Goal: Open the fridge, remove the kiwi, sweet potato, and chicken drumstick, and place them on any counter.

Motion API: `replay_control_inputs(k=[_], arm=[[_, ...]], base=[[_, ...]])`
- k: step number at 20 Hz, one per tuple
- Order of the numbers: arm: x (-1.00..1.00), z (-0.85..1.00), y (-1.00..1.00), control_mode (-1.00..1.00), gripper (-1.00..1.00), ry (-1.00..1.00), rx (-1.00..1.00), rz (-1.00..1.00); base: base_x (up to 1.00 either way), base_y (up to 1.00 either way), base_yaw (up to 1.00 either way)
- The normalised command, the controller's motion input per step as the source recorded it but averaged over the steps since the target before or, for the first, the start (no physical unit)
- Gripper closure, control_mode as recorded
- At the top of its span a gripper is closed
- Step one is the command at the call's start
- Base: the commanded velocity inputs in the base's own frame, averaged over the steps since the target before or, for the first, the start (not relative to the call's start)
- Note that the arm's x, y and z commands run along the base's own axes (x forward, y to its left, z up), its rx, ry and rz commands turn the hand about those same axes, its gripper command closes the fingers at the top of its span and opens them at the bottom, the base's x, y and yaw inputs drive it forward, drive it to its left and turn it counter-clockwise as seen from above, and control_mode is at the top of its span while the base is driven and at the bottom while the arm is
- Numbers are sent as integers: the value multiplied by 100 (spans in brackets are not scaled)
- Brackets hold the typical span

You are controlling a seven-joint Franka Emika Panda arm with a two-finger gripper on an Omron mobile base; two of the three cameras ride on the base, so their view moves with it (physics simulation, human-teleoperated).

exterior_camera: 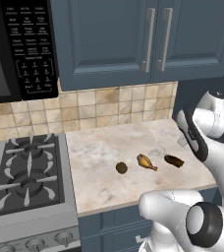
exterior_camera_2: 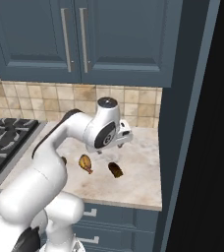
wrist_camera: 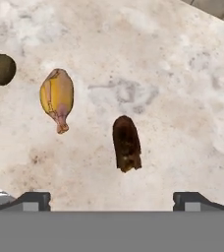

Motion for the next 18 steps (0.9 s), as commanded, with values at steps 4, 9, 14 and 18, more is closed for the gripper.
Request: replay_control_inputs(k=[4, 9, 14, 18], arm=[[-50, 77, 2, -100, -100, 0, 3, 1], [-55, 71, 10, -100, -100, 0, 3, 2], [-73, 34, 26, -100, -100, -6, 1, 3], [-65, 24, 43, -100, -100, -12, 0, 2]], base=[[0, 0, 0], [0, 0, 0], [0, 0, 0], [0, 0, 0]])
